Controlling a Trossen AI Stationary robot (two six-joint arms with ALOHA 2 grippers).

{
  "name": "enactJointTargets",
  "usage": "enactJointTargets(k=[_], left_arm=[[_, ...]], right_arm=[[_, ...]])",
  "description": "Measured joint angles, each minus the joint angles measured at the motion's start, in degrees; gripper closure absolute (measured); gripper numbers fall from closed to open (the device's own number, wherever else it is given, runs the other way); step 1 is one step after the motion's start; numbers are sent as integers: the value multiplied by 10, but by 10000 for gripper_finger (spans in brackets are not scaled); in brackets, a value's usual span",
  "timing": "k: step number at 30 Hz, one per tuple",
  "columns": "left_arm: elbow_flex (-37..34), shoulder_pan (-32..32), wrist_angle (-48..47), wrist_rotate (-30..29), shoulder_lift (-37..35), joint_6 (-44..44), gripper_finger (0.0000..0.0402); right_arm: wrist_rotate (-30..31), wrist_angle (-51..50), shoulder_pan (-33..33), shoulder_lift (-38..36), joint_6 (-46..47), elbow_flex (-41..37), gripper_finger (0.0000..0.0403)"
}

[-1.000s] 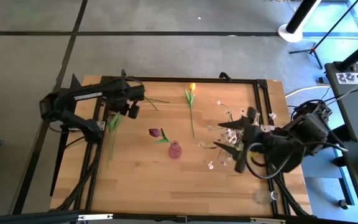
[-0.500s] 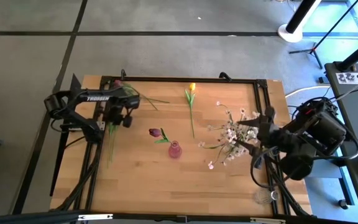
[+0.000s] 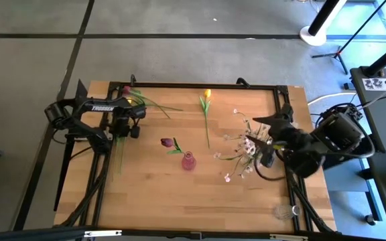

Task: Sort flowers into vase by color
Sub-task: Put the bottom red tulip into the red vase

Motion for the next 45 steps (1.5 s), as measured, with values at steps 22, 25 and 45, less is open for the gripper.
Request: enactJointTargets(k=[22, 25, 45], left_arm=[[203, -210, 24, -126, -320, -92, 401], [237, -301, 89, -184, -362, -81, 401], [247, -794, 768, -397, -196, 436, 401]], right_arm=[[-32, 1, -48, -3, -87, 0, 134], [-32, 1, -47, -3, -87, 0, 134], [-87, 6, -46, -3, -72, 0, 134]])
